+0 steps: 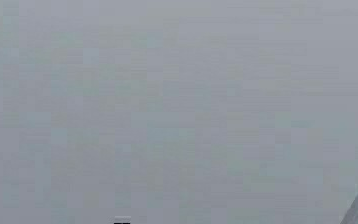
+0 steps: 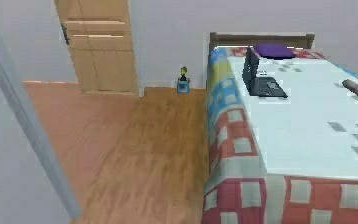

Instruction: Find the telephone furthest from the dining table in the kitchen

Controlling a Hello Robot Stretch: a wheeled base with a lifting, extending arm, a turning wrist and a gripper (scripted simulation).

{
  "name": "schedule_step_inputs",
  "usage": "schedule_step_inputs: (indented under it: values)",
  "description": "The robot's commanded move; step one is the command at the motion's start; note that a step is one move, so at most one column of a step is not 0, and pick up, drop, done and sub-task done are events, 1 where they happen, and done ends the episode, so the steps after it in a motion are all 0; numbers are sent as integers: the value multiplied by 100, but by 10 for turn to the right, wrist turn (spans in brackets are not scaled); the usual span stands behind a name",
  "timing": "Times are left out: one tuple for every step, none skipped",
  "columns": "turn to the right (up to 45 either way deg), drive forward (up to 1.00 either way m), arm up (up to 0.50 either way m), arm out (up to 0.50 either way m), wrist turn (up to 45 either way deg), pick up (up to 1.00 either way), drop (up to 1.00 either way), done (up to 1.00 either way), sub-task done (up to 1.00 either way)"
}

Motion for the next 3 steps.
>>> schedule_step_inputs:
  values:
    - [450,0,0,0,0,0,0,0,0]
    - [60,0,0,0,0,0,0,0,0]
    - [0,45,0,0,0,0,0,0,0]
